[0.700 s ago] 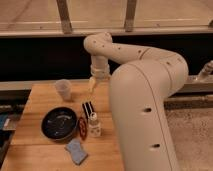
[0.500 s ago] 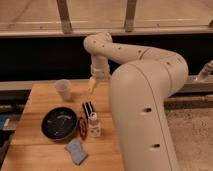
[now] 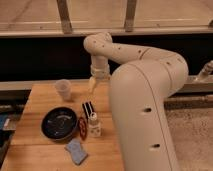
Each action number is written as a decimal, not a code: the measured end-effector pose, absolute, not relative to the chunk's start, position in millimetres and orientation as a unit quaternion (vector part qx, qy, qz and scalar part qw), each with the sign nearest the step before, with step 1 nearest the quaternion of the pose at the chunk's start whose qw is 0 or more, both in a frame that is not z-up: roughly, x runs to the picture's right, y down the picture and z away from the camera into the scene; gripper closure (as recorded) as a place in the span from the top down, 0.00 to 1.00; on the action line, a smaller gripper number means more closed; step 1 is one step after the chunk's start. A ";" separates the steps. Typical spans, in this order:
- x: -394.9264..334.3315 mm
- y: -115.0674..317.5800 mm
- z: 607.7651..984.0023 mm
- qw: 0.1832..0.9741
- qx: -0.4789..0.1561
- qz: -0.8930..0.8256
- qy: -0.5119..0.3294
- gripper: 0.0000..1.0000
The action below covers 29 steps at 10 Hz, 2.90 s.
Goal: Knock the bottle over
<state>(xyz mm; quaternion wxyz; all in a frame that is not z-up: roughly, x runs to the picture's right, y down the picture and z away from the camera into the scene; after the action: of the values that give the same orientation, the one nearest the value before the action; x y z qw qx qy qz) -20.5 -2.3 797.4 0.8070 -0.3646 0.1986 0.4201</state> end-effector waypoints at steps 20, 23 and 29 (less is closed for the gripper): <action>3.1 11.2 790.8 0.797 -0.353 0.433 0.231 0.03; 42.7 36.3 775.4 0.775 -0.356 0.458 0.252 0.00; 70.3 95.5 751.2 0.736 -0.387 0.469 0.298 0.00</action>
<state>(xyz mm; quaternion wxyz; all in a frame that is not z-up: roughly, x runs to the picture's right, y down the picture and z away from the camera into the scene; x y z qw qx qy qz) 70.3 95.5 751.2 0.7357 -0.3866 0.2982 0.4694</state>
